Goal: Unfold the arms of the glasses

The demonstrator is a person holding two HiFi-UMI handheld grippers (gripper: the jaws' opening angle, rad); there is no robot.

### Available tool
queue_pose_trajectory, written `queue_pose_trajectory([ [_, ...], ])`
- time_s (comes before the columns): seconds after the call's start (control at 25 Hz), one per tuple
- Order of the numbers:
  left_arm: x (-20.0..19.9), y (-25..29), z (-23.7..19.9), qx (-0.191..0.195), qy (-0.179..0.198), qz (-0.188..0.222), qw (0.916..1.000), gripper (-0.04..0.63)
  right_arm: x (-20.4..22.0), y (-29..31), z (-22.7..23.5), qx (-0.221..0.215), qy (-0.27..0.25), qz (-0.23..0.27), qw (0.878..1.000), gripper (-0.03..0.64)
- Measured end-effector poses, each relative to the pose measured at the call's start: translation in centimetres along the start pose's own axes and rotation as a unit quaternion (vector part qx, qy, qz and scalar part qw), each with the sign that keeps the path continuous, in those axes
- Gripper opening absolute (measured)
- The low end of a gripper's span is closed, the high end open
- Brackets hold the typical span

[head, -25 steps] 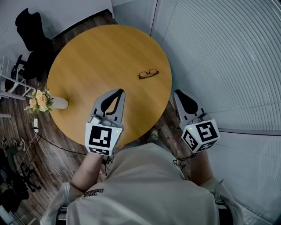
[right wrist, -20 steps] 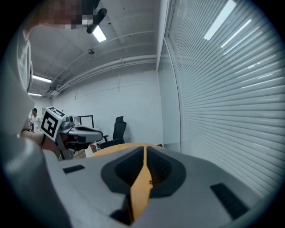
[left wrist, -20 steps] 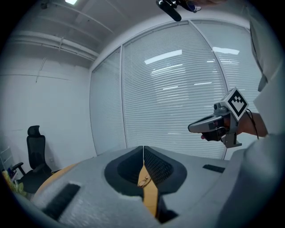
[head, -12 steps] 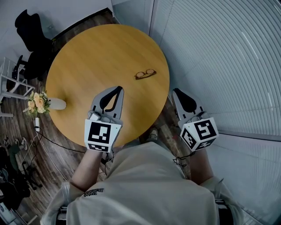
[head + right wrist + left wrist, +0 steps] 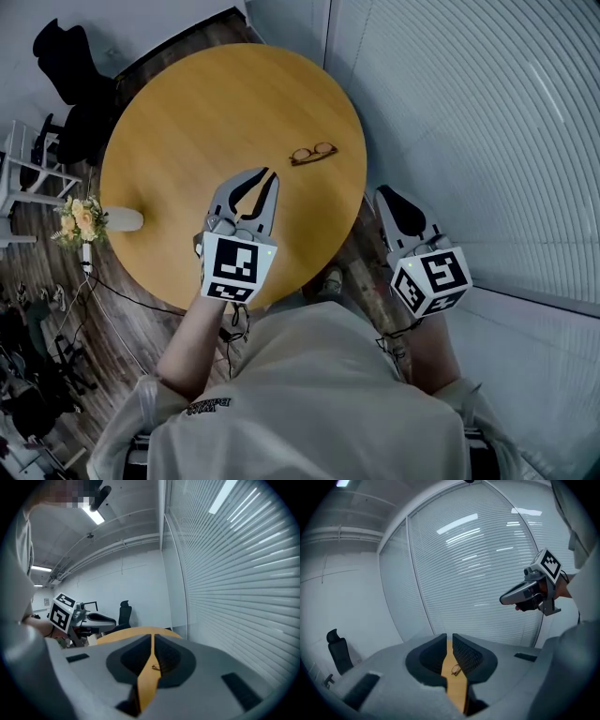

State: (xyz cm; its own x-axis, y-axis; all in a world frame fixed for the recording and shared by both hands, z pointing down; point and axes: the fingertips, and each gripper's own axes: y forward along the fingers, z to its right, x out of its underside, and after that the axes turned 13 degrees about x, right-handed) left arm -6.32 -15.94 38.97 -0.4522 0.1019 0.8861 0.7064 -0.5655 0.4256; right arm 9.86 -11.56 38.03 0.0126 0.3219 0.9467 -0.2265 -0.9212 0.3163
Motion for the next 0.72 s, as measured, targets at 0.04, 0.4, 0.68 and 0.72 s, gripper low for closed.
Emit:
queue_pose_trajectory([
  [0.04,0.4,0.7,-0.1,0.004,-0.001,-0.007,1.0000,0.026,0.3,0.2,0.3,0.000,0.002,-0.004,1.000,0.040],
  [0.4,2.2,5.6,-0.5,0.025,0.013,-0.044,0.9986,0.032,3.1,2.2,2.0,0.001,0.008,-0.036,0.999,0.040],
  [0.68,4.7,10.3,-1.3,0.044,0.049,-0.090,0.9938,0.106,4.4,4.4,2.6,-0.006,0.003,-0.054,0.999,0.040],
  [0.72,5.1,10.9,-1.5,0.047,0.048,-0.095,0.9932,0.107,4.6,4.8,2.7,-0.007,0.003,-0.057,0.998,0.040],
])
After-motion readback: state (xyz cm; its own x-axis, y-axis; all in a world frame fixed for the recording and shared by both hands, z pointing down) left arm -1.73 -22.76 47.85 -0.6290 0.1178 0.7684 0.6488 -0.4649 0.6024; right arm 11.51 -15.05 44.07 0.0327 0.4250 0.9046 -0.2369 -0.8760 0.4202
